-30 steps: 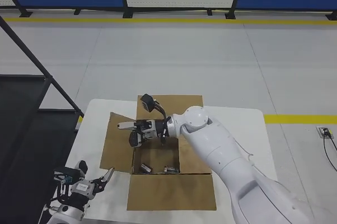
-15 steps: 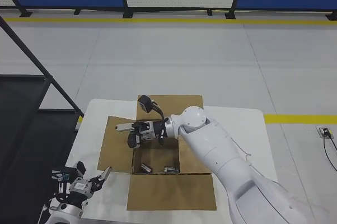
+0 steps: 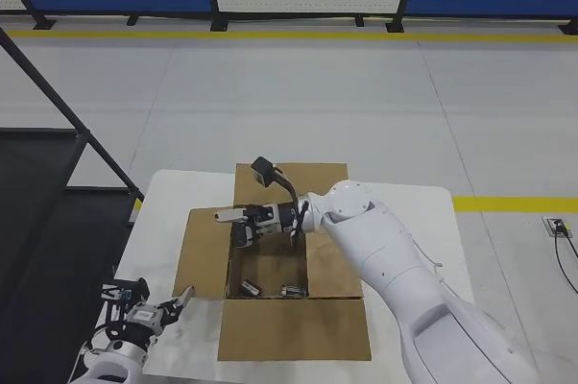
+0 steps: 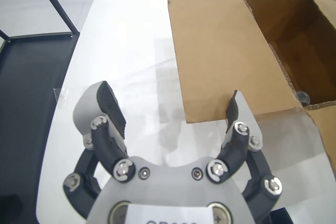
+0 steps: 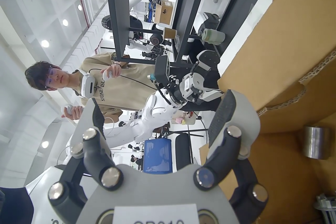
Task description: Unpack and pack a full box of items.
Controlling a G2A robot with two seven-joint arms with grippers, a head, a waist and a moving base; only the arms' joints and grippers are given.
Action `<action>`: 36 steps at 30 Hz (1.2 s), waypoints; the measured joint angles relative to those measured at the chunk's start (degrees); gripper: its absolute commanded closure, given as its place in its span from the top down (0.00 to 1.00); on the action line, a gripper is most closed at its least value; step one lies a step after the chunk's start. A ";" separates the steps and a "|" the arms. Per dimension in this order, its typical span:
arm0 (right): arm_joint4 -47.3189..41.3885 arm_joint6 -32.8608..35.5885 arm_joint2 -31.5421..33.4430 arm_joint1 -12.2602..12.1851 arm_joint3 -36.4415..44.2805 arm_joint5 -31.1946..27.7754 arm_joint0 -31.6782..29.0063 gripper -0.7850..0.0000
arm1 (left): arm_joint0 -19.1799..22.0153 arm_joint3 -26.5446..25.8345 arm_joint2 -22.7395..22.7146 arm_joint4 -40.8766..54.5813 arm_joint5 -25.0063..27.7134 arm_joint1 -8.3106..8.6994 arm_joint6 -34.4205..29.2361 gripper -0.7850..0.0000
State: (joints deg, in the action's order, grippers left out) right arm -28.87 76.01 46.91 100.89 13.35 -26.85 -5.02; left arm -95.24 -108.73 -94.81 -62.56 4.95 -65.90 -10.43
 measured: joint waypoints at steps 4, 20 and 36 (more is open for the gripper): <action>-0.29 0.48 1.00 -0.67 0.26 -0.18 -0.13 1.00 | -0.62 -0.64 -0.51 -0.09 -0.66 -0.07 -0.06 1.00; 0.22 0.80 3.80 -2.76 2.07 -0.62 -0.63 1.00 | -2.21 -2.60 -2.10 -0.17 -2.07 -0.36 0.99 1.00; 0.24 0.23 9.69 -9.80 9.66 -1.19 -4.87 1.00 | -10.82 -17.00 -5.75 -3.57 -3.20 -0.87 7.11 1.00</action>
State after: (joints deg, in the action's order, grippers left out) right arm -28.63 76.24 56.60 91.09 23.01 -28.04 -9.89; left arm -106.06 -125.73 -100.56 -66.12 1.76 -66.77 -3.31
